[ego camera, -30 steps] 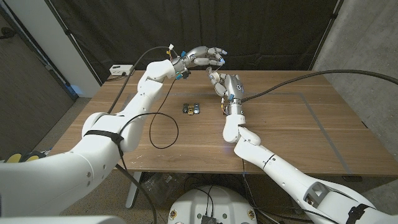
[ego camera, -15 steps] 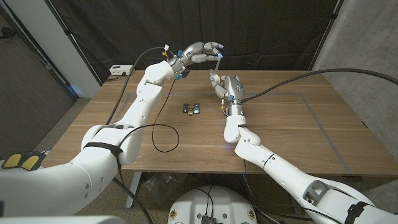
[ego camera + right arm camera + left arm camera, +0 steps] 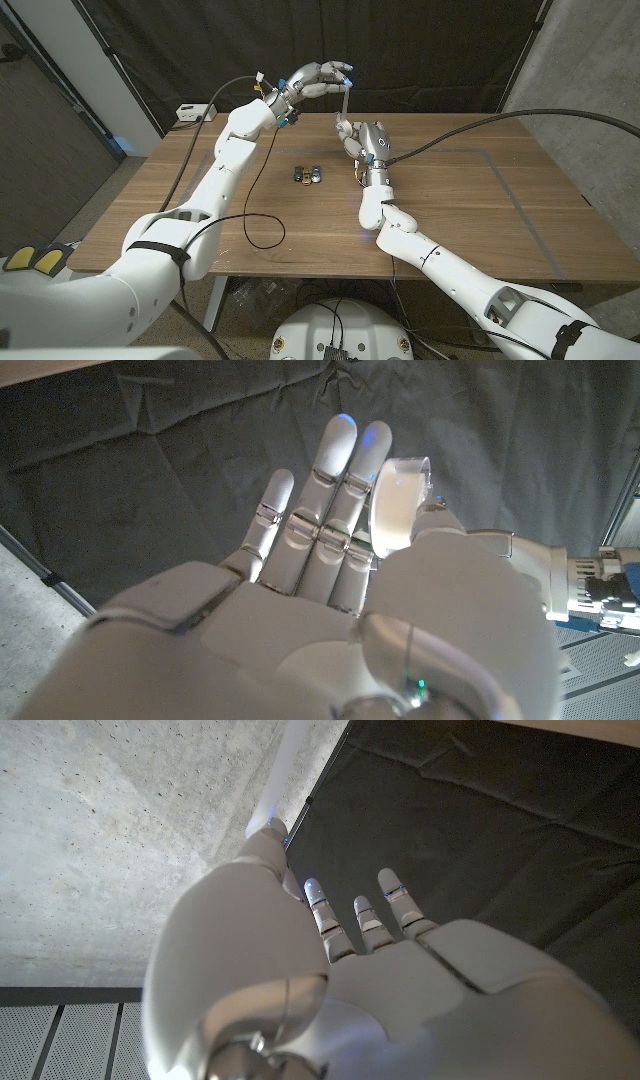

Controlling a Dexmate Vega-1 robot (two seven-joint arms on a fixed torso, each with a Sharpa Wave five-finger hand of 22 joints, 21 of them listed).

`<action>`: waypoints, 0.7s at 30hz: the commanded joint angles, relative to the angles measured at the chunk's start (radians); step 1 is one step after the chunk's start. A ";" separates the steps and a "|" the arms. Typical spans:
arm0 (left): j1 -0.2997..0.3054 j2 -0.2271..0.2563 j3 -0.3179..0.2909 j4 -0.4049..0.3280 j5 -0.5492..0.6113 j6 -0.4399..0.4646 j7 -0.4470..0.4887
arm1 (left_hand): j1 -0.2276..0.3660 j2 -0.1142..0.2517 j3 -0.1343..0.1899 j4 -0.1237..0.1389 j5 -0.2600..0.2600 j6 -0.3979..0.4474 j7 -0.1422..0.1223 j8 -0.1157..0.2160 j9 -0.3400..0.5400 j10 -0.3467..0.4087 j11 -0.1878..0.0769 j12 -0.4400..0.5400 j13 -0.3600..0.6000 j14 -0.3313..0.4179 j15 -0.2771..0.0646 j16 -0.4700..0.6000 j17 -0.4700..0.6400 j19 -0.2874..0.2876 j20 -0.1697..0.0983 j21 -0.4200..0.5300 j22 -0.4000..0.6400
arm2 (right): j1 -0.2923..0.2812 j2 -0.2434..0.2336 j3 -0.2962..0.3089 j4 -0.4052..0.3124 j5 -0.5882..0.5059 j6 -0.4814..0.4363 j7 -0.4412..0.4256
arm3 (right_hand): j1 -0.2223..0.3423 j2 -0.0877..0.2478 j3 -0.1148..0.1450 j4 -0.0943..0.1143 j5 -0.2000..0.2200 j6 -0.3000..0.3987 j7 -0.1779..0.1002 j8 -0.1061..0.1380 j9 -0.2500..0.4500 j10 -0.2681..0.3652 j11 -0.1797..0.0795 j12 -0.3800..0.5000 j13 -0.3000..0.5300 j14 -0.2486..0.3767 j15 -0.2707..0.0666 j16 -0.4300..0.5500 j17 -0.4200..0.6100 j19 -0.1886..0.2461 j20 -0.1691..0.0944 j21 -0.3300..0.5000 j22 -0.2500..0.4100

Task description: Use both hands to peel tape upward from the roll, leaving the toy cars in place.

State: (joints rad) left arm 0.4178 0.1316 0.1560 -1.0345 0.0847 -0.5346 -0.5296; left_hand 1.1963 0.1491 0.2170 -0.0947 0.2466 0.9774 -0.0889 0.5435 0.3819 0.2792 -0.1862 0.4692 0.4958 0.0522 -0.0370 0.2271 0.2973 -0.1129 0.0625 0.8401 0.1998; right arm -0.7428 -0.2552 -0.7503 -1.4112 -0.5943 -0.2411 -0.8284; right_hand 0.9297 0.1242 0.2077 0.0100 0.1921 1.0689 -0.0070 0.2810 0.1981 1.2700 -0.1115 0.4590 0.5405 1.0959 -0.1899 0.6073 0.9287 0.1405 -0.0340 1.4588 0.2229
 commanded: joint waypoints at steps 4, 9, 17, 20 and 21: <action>0.038 0.044 0.039 -0.071 -0.049 0.024 0.045 | -0.002 0.000 0.010 0.000 -0.004 0.041 0.029 0.000 0.008 0.011 0.001 0.008 0.002 0.011 -0.052 0.006 0.001 0.005 0.000 0.006 0.002 | -0.011 -0.003 -0.003 -0.015 -0.011 -0.008 -0.009 | 0.049 0.060 0.018 0.008 -0.006 0.083 -0.069 -0.004 0.008 0.004 -0.006 -0.006 0.006 -0.001 -0.040 0.007 0.002 0.003 -0.059 0.007 -0.001; 0.006 0.043 0.042 -0.011 -0.169 0.039 -0.103 | -0.021 -0.005 0.024 -0.004 -0.049 -0.199 -0.032 -0.140 -0.066 -0.092 0.023 -0.065 -0.039 -0.027 -0.035 -0.002 -0.007 -0.038 0.002 0.003 -0.001 | -0.017 -0.006 -0.003 -0.024 -0.016 -0.011 -0.013 | 0.047 0.059 0.020 0.008 -0.008 0.083 -0.068 -0.006 0.009 0.005 -0.007 -0.008 0.008 0.000 -0.040 0.008 0.003 0.003 -0.058 0.010 -0.003; -0.024 -0.007 -0.010 0.082 -0.263 0.044 -0.253 | -0.395 -0.111 -0.110 0.141 -0.058 -0.779 0.033 -0.376 -0.164 -0.323 0.152 -0.244 -0.142 -0.229 0.078 -0.021 -0.039 -0.226 0.074 -0.071 0.000 | -0.023 -0.006 -0.004 -0.030 -0.022 -0.019 -0.014 | 0.044 0.058 0.023 0.009 -0.010 0.082 -0.070 -0.011 0.013 0.002 -0.012 -0.013 0.013 -0.002 -0.040 0.009 0.004 -0.001 -0.059 0.011 -0.006; -0.030 -0.022 -0.033 0.097 -0.288 0.056 -0.296 | -0.445 -0.138 -0.144 0.160 -0.048 -0.887 0.034 -0.373 -0.167 -0.369 0.167 -0.259 -0.152 -0.256 0.088 -0.024 -0.043 -0.260 0.088 -0.088 0.001 | -0.024 -0.006 -0.004 -0.031 -0.025 -0.020 -0.018 | 0.042 0.057 0.024 0.010 -0.011 0.082 -0.072 -0.012 0.014 0.003 -0.010 -0.015 0.012 -0.003 -0.040 0.009 0.004 -0.002 -0.060 0.011 -0.008; -0.032 -0.030 -0.043 0.101 -0.304 0.072 -0.318 | -0.453 -0.143 -0.150 0.163 -0.046 -0.899 0.036 -0.371 -0.167 -0.378 0.171 -0.261 -0.154 -0.266 0.093 -0.027 -0.043 -0.269 0.091 -0.093 0.001 | -0.025 -0.008 -0.005 -0.032 -0.024 -0.016 -0.015 | 0.042 0.057 0.024 0.010 -0.011 0.081 -0.072 -0.012 0.015 0.002 -0.011 -0.015 0.013 -0.003 -0.040 0.009 0.004 -0.004 -0.060 0.010 -0.008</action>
State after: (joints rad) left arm 0.4116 0.1466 0.1688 -1.0060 -0.1006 -0.4966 -0.6742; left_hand 0.7772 0.0154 0.0844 0.0579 0.1899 0.1293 -0.0559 0.1733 0.2136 -0.0684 -0.0260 0.2154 0.3449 -0.1722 0.0429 0.2044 0.2551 -0.1739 0.1392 0.7559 0.1981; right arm -0.7596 -0.2604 -0.7536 -1.4345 -0.6118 -0.2546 -0.8389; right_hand 0.9281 0.1258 0.2104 0.0073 0.1845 1.0691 -0.0069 0.2728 0.2072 1.2676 -0.1165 0.4473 0.5500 1.0923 -0.1917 0.6073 0.9285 0.1404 -0.0340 1.4646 0.2136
